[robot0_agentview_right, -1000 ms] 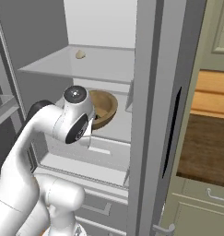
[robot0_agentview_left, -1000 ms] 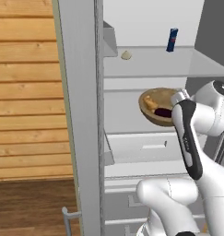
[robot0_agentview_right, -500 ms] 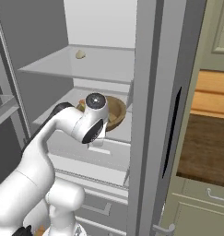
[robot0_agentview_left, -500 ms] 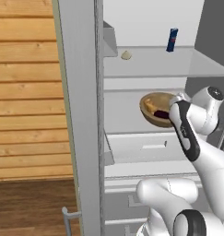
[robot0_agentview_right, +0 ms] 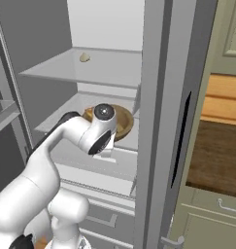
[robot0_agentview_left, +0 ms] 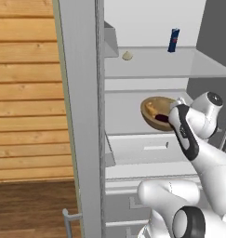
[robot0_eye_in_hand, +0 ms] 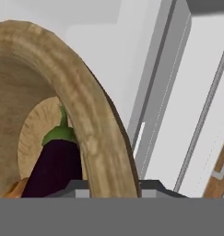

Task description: Pick the chicken drumstick and eggplant from their plates and place them in the bowl. Then put the bowl in the fridge.

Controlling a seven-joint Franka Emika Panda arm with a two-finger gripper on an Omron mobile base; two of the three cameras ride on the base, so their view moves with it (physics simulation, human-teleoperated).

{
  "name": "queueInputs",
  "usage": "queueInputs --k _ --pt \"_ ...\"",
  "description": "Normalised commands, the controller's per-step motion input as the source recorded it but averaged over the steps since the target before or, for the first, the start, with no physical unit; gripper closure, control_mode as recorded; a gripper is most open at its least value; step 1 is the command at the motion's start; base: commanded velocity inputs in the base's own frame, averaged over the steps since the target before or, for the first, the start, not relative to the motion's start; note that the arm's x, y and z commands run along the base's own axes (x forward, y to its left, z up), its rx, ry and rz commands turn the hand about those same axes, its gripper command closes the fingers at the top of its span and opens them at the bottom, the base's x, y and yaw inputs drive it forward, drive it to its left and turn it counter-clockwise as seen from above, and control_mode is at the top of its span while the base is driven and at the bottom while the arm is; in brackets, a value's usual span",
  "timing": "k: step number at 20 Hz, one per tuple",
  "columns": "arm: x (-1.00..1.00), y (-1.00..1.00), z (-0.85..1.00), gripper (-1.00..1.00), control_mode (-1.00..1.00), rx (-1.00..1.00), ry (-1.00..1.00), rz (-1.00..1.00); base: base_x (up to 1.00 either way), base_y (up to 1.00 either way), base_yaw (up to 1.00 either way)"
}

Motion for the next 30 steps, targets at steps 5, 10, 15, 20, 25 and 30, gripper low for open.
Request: queueInputs --k 5,10,15,20,25,30 --pt "0.48 -0.01 -0.08 1.00 -1.00 0.00 0.00 0.00 0.00 0.00 0.00" --pt "0.44 0.00 -0.13 -1.00 -1.00 0.00 -0.04 0.00 0.00 0.00 0.00" --pt "0.09 0.00 0.00 -1.00 -1.00 0.00 -0.10 0.00 0.00 0.00 0.00" --pt "-0.61 0.12 0.43 -1.00 -1.00 -0.01 -0.22 0.00 0.00 0.00 0.00" --pt "-1.00 0.28 0.95 -1.00 -1.00 -0.09 -0.16 0.00 0.00 0.00 0.00" --pt "-1.00 0.24 0.86 -1.00 -1.00 -0.04 -0.10 0.00 0.00 0.00 0.00"
